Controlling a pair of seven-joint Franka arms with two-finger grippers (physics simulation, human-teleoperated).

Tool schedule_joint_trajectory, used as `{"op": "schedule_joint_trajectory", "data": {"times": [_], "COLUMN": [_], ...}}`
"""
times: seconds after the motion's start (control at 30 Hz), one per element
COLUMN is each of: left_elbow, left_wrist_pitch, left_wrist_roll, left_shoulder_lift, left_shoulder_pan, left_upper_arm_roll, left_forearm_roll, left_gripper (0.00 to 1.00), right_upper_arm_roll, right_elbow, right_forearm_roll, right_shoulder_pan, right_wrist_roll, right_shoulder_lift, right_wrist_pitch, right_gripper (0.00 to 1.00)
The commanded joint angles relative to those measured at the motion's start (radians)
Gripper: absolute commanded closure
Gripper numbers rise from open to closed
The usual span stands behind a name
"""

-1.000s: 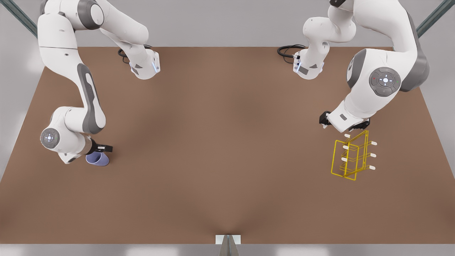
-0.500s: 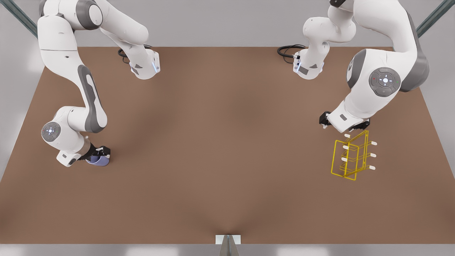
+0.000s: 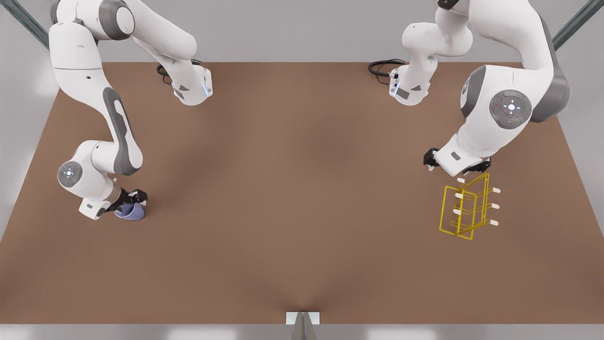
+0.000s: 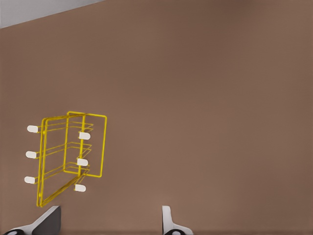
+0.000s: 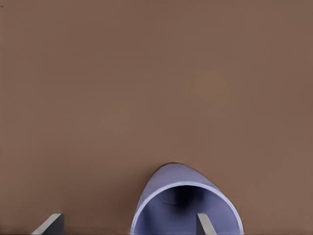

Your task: Place the cup on the cup holder

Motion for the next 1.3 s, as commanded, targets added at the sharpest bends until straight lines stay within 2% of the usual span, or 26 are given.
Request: {"op": "schedule_joint_trajectory", "data": {"times": [0.0, 0.73, 0.77, 0.8, 0.87, 0.9, 1.13, 1.27], "left_elbow": [0.000, 0.000, 0.000, 0.000, 0.000, 0.000, 0.000, 0.000], "left_wrist_pitch": [0.000, 0.000, 0.000, 0.000, 0.000, 0.000, 0.000, 0.000], "left_wrist_roll": [-0.001, -0.001, -0.001, -0.001, -0.001, -0.001, -0.001, -0.001], "left_shoulder_lift": [-0.001, -0.001, -0.001, -0.001, -0.001, 0.000, -0.001, -0.001], "left_shoulder_pan": [0.000, 0.000, 0.000, 0.000, 0.000, 0.000, -0.011, -0.011], "left_upper_arm_roll": [0.000, 0.000, 0.000, 0.000, 0.000, 0.000, 0.000, 0.000], "left_forearm_roll": [0.001, 0.001, 0.001, 0.001, 0.001, 0.001, 0.001, 0.001], "left_gripper": [0.00, 0.00, 0.00, 0.00, 0.00, 0.00, 0.00, 0.00], "right_upper_arm_roll": [0.000, 0.000, 0.000, 0.000, 0.000, 0.000, -0.004, -0.004], "right_elbow": [-0.001, -0.035, -0.035, -0.034, -0.032, -0.032, -0.032, -0.029], "right_forearm_roll": [0.002, 0.002, 0.002, 0.002, 0.002, 0.000, 0.000, 0.000], "right_shoulder_pan": [-0.001, -0.016, -0.016, -0.016, -0.016, -0.016, -0.017, -0.017], "right_wrist_roll": [-0.106, -0.097, -0.097, -0.097, -0.097, -0.097, -0.098, -0.100], "right_shoulder_lift": [-0.001, 0.029, 0.031, 0.032, 0.037, 0.039, 0.046, 0.052], "right_wrist_pitch": [0.001, 0.040, 0.040, 0.040, 0.040, 0.040, 0.038, 0.038], "right_gripper": [0.00, 0.00, 0.08, 0.12, 0.25, 0.28, 0.29, 0.49]}}
